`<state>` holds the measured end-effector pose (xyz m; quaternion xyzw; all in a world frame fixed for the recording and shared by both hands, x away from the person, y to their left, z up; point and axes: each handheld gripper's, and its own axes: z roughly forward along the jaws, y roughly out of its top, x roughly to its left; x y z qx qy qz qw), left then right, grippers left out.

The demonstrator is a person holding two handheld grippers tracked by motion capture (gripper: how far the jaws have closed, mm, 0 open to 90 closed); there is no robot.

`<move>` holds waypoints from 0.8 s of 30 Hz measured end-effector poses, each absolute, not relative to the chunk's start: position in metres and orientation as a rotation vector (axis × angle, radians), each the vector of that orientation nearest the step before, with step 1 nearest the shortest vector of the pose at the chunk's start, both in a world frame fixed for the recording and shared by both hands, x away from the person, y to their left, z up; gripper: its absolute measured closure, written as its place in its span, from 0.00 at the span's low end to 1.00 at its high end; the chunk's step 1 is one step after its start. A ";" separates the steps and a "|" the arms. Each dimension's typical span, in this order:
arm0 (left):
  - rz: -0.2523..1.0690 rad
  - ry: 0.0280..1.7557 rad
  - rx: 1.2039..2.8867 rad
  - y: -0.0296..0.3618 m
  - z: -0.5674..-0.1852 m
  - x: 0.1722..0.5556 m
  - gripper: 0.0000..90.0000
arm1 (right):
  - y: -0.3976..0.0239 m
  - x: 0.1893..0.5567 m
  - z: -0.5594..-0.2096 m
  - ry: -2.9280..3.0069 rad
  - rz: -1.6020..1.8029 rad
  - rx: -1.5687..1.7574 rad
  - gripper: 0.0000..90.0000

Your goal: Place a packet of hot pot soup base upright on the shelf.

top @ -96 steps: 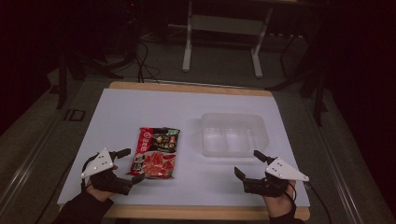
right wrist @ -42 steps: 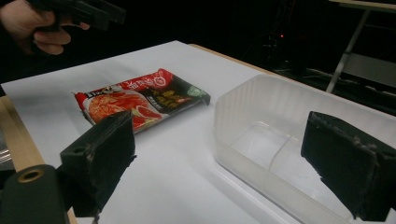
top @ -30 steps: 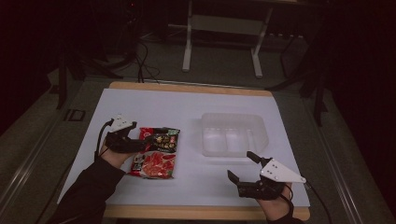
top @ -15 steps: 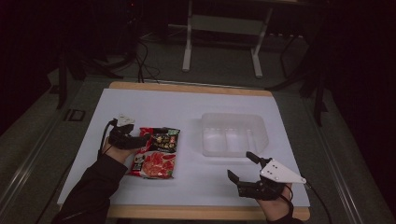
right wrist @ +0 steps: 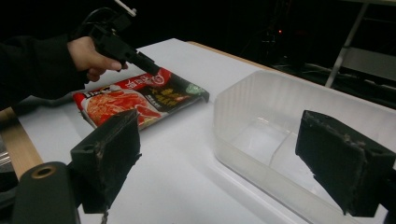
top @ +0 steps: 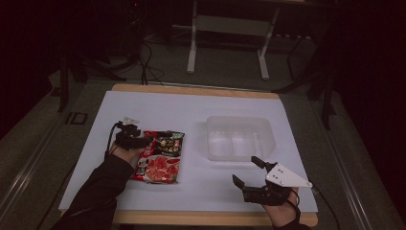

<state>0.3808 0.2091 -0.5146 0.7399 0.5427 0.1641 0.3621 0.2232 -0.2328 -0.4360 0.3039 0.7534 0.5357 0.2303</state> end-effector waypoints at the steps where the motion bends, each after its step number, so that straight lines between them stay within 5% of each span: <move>1: 0.416 1.400 1.911 0.209 -0.516 0.382 0.42 | -0.233 0.223 -0.436 2.072 1.473 0.835 0.15; 17: 0.361 1.417 1.954 0.204 -0.529 0.394 0.54 | -0.232 0.224 -0.438 2.085 1.464 0.839 0.16; 24: 0.324 1.417 2.002 0.200 -0.527 0.396 0.66 | -0.232 0.225 -0.438 2.095 1.459 0.846 0.16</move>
